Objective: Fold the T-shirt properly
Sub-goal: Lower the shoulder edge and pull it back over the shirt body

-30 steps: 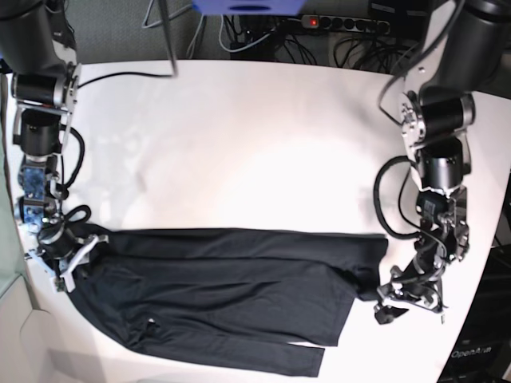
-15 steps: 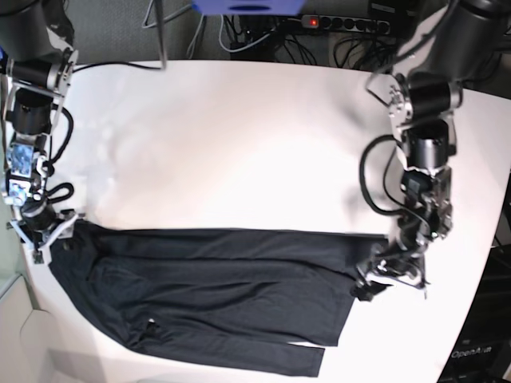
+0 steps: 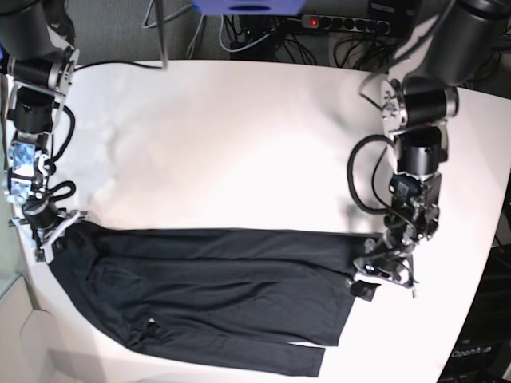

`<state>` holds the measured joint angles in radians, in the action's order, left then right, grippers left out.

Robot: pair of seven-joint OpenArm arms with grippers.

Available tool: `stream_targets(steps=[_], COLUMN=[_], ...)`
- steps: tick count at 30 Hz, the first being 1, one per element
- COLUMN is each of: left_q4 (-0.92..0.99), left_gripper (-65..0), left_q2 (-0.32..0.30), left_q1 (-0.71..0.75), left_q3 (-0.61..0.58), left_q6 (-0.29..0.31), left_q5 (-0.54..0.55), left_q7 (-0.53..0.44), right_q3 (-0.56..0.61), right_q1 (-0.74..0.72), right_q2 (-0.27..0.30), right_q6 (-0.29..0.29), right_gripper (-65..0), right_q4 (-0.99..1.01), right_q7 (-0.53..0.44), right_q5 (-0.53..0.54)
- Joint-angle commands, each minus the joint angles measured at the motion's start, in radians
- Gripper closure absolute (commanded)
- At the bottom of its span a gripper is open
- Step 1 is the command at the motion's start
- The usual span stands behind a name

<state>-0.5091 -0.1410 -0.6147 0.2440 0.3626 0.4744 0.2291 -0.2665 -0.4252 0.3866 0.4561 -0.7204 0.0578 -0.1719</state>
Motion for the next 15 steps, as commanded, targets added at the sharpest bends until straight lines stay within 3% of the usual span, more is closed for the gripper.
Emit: stream_targets(steps=[1, 6, 15], left_q4=[0.02, 0.1, 0.105], left_gripper=[-12.7, -12.7, -12.7], left_q2=[-0.006, 0.001, -0.05], left_q1=[-0.043, -0.049, 0.013], left_q3=[-0.03, -0.13, -0.142], left_q6=[0.014, 0.017, 0.017], left_q5=[0.007, 0.008, 0.007], left_q7=[-0.03, -0.095, -0.095], right_q3=[-0.001, 0.002, 0.002], right_q1=[-0.021, -0.021, -0.001], right_q2=[0.012, 0.013, 0.033], right_q6=[0.002, 0.002, 0.002], right_gripper=[0.0, 0.0, 0.0], right_q4=[-0.005, 0.048, 0.101], right_q7=[-0.023, -0.023, -0.023], right_q5=[0.01, 0.01, 0.01])
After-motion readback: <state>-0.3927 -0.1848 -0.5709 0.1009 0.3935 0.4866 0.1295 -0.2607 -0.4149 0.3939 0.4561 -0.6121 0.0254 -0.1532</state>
